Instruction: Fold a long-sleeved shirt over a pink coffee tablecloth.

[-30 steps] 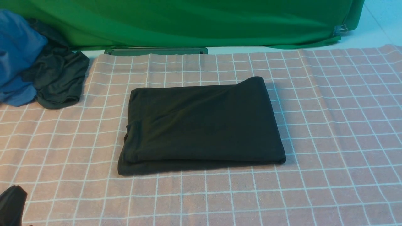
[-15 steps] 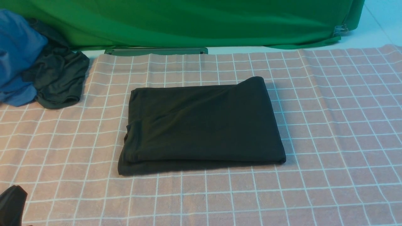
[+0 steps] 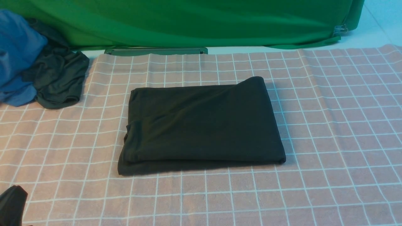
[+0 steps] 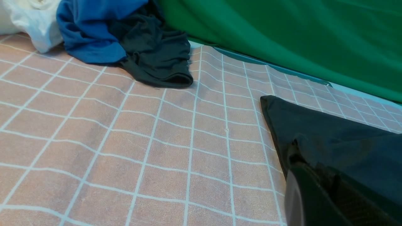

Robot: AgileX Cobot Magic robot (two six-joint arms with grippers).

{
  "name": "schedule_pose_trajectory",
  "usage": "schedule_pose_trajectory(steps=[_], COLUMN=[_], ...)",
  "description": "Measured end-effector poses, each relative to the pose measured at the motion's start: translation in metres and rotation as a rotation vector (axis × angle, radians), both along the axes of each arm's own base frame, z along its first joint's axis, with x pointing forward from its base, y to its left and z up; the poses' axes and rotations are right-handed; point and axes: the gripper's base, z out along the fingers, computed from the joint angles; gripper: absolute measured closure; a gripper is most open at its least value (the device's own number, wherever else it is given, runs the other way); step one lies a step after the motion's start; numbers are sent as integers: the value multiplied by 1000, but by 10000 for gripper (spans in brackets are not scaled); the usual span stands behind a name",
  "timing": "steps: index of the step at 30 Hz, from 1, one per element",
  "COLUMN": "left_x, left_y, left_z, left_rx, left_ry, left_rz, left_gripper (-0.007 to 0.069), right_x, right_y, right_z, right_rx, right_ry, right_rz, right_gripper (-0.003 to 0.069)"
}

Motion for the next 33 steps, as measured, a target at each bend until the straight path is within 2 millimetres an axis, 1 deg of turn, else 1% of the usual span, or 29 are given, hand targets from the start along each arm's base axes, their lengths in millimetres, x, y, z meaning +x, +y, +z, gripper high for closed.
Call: schedule_pose_trajectory(steps=[10,33], left_x=[0,0], left_y=[0,0], left_z=[0,0], left_rx=[0,-1], left_ry=[0,0], left_rz=[0,0], left_gripper=[611,611], right_x=[0,0], right_y=[0,0], right_z=[0,0], right_rx=[1,1], right_ry=[0,0], right_rz=[1,1], right_gripper=[423,421])
